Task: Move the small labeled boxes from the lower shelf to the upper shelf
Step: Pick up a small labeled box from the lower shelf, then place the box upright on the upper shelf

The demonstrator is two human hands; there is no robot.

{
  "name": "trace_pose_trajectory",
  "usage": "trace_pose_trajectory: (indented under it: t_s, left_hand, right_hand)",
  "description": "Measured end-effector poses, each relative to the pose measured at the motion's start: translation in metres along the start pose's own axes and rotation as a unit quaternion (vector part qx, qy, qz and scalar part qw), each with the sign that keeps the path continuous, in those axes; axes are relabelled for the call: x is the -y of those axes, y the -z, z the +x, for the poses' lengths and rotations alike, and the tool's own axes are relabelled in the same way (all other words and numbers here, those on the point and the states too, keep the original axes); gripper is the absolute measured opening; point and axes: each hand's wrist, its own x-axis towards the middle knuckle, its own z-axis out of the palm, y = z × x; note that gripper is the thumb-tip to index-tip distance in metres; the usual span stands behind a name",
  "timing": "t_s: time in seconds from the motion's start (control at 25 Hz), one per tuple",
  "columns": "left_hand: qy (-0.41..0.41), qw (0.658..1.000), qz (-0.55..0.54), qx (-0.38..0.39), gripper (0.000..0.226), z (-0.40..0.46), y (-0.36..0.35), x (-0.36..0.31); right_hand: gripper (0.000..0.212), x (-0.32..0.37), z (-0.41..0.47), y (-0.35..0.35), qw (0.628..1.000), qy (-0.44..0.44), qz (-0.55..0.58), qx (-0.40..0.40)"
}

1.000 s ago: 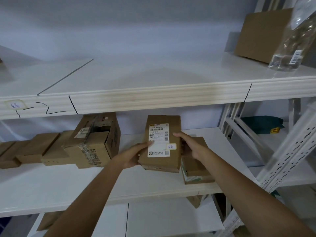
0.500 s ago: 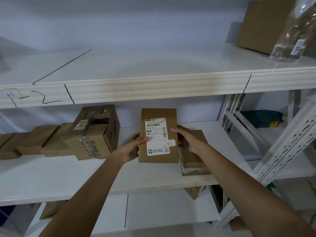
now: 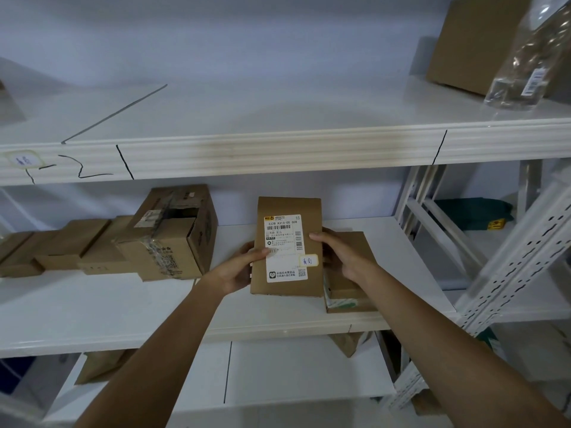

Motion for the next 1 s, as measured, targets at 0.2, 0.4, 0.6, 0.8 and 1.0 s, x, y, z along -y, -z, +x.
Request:
trace_pose_trajectory:
  t_s: [0.2,0.4,0.6,0.8,1.0]
  left_hand:
    - [-0.002,1.000,-0.007,-0.002,0.098,-0.002,-0.004,0.008]
    - [-0.021,1.000,-0.009,0.006,0.110,-0.023,-0.003,0.014]
    - [-0.031,0.999,-0.007,0.012,0.110,-0.069,0.019,0.016]
    - [-0.039,0.999,0.015,-0.004,0.096,-0.153,0.075,0.025]
    - [-0.043,0.998,0.032,-0.027,0.110,-0.259,0.147,0.029]
  right_hand:
    - [0.030,0.002,0.000,0.009,1.000,-0.002,-0.016,0.024]
    - [0.041,0.005,-0.017,0.000,0.999,0.010,-0.030,0.034]
    - [0.030,-0.003,-0.050,-0.039,0.999,0.021,-0.017,0.045]
    - [0.029,-0.033,-0.086,-0.120,0.998,0.026,-0.019,0.055]
    - [0.030,-0.065,-0.138,-0.227,0.997,0.046,-0.007,0.069]
